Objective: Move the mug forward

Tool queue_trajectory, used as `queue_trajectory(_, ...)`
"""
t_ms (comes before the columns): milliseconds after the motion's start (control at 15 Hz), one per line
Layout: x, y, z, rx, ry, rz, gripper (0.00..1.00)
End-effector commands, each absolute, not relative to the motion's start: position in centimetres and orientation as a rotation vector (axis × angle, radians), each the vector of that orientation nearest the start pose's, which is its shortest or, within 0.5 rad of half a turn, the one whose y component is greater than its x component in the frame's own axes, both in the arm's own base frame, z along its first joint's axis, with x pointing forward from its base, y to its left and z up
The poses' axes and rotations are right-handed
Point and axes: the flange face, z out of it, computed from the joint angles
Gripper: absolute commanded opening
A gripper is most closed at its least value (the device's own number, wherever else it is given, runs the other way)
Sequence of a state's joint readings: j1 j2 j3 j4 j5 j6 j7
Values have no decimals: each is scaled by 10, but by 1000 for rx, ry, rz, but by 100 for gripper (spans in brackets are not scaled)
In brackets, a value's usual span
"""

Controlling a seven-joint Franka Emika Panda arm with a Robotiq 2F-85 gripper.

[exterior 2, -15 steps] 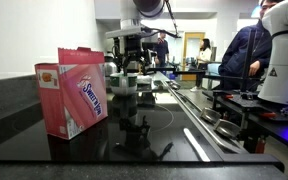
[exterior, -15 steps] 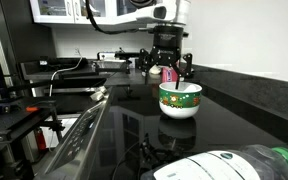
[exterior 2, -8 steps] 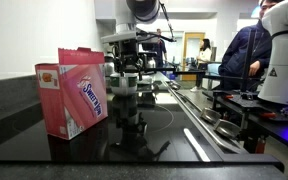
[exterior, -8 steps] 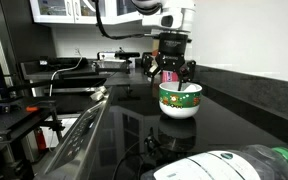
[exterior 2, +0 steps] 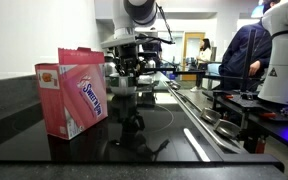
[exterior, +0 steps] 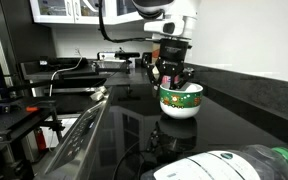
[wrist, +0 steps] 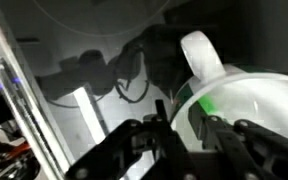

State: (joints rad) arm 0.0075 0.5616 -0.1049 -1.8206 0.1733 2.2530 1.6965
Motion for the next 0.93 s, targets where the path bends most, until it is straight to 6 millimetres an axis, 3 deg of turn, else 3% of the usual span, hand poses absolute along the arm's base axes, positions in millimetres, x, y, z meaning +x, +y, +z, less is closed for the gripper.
queue_trajectory(0,639,-52,224,-1834,2610,223,1)
queue_trajectory(467,639,-46,236,-1863,2586,140,3)
queue_trajectory(867,618,1,254,-1986,2542,-91,3)
